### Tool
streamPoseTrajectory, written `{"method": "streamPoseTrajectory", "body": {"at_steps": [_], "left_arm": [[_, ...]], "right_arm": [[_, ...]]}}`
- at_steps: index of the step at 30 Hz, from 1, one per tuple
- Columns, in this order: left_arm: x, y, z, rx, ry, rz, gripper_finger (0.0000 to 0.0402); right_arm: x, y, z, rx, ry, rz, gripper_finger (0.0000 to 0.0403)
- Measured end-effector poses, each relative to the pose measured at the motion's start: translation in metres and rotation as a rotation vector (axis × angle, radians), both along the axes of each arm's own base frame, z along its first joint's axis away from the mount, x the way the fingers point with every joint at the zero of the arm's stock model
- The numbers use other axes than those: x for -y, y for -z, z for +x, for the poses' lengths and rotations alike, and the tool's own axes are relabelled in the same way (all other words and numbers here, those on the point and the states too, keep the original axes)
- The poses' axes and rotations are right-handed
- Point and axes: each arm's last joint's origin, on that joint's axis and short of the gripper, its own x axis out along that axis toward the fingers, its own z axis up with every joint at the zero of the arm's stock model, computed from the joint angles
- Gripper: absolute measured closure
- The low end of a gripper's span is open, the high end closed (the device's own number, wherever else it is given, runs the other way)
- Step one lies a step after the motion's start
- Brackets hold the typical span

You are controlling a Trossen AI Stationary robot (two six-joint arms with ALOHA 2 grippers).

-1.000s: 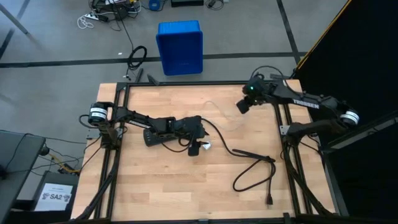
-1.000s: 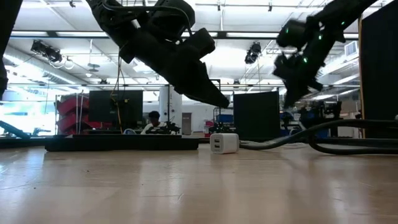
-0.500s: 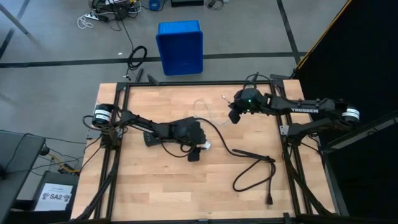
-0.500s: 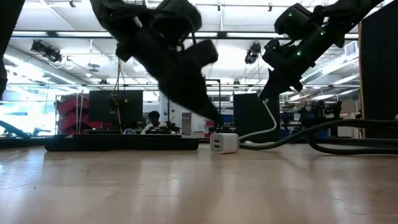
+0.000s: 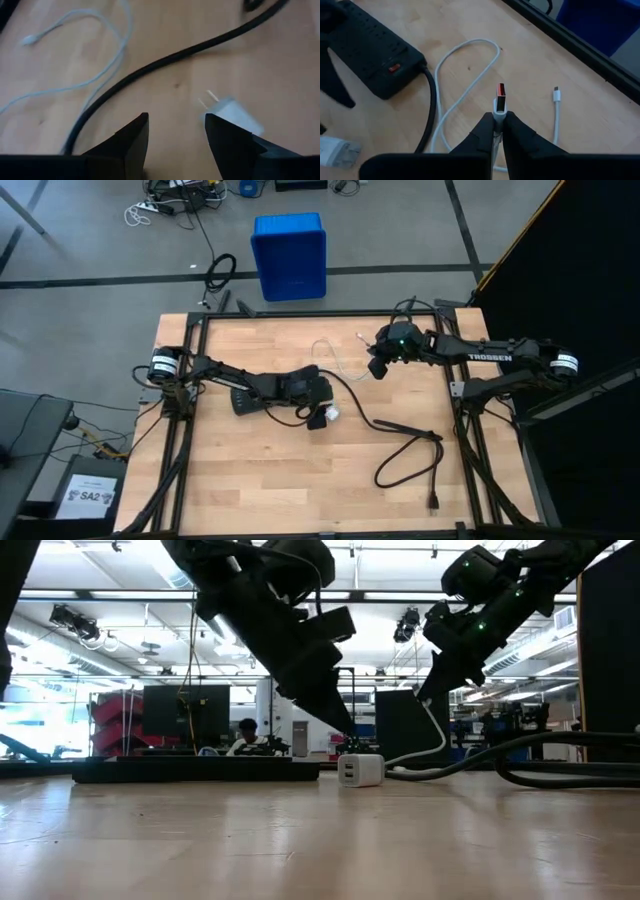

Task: Insert USB
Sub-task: Insert the white charger cable into the white charger adapter

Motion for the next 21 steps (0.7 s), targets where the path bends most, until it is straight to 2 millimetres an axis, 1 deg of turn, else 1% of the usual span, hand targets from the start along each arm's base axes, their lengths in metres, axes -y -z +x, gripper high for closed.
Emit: {"method": "streamPoseTrajectory", "body": {"at_steps": [5, 8, 11, 15, 17, 21], "left_arm": [[0.005, 0.008, 0.004, -0.012, 0.016, -0.043, 0.022], [0.01, 0.006, 0.01, -0.007, 0.003, -0.063, 0.022], [0.017, 0.005, 0.017, -0.052, -0.004, -0.078, 0.022], [0.02, -0.004, 0.027, -0.035, -0.045, -0.117, 0.022], [0.02, -0.007, 0.028, -0.034, -0.065, -0.131, 0.022], [0.019, -0.005, 0.029, -0.053, -0.098, -0.156, 0.022]], "right_arm": [[0.001, 0.0, 0.0, -0.002, -0.002, -0.008, 0.0403], [0.002, -0.001, 0.0, -0.001, -0.004, -0.013, 0.0403], [0.003, -0.001, -0.001, 0.0, 0.002, -0.014, 0.0403], [0.004, 0.0, -0.001, -0.005, 0.004, -0.014, 0.0403], [0.003, 0.0, -0.001, -0.006, 0.0, -0.016, 0.0403], [0.003, 0.0, -0.001, -0.003, -0.018, -0.005, 0.0403]]}}
